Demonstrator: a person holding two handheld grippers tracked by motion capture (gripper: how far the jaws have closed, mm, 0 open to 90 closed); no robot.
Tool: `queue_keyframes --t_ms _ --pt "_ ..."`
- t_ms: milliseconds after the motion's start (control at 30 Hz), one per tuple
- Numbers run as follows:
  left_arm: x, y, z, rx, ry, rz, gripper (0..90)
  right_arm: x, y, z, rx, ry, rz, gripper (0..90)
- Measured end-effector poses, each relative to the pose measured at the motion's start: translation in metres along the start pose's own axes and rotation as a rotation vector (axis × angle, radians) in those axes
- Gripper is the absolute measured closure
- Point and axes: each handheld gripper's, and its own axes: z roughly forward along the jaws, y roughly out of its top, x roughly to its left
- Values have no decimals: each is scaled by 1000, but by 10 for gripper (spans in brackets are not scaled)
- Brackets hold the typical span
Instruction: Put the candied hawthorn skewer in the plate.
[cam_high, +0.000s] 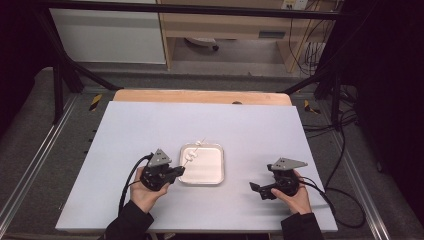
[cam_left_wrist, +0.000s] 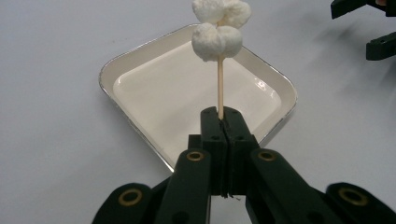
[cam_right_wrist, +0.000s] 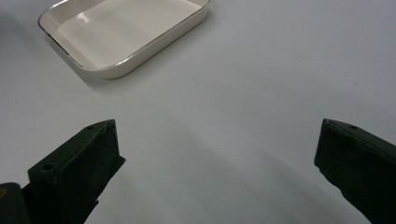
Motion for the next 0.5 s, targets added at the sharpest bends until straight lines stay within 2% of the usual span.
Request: queue_keyframes --t_ms 200,500 --pt "1 8 13 48 20 10 884 0 -3 1 23 -7 -23 7" --pt "-5 16 36 126 57 45 884 -4 -7 -5 10 -3 2 7"
